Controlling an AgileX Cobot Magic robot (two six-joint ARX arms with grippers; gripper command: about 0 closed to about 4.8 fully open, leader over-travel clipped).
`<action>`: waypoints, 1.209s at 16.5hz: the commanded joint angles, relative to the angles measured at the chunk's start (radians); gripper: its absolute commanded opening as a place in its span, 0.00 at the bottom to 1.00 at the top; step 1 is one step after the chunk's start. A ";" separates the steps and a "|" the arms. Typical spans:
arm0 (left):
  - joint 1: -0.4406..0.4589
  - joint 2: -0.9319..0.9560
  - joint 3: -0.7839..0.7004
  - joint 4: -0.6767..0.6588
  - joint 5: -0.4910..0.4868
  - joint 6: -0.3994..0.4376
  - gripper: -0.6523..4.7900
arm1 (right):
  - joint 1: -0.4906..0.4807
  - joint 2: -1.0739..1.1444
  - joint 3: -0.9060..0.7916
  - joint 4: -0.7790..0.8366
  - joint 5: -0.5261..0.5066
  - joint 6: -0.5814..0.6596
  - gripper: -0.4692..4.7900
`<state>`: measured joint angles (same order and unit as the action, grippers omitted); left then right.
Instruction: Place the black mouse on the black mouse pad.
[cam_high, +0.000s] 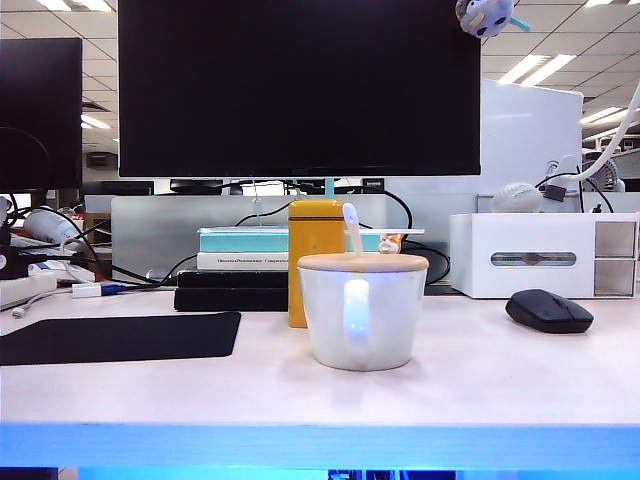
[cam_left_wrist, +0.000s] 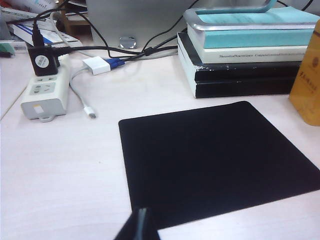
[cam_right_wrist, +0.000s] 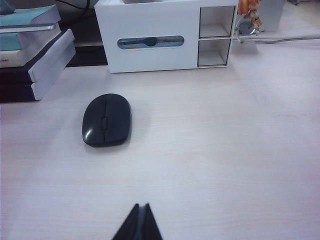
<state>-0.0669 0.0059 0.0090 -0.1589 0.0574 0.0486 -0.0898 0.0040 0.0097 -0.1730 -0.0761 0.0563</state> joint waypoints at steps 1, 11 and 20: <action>0.001 -0.002 0.000 -0.013 0.007 -0.004 0.11 | 0.002 0.000 -0.009 0.006 -0.009 0.003 0.08; 0.001 0.005 0.142 0.025 -0.071 -0.252 0.11 | 0.001 0.000 0.173 -0.048 0.065 0.344 0.08; 0.002 0.668 0.840 -0.052 -0.073 -0.148 0.11 | 0.001 0.449 0.707 -0.032 0.056 0.333 0.08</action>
<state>-0.0666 0.6086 0.7605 -0.1661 -0.0952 -0.1432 -0.0891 0.4019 0.6674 -0.2249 -0.0025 0.3889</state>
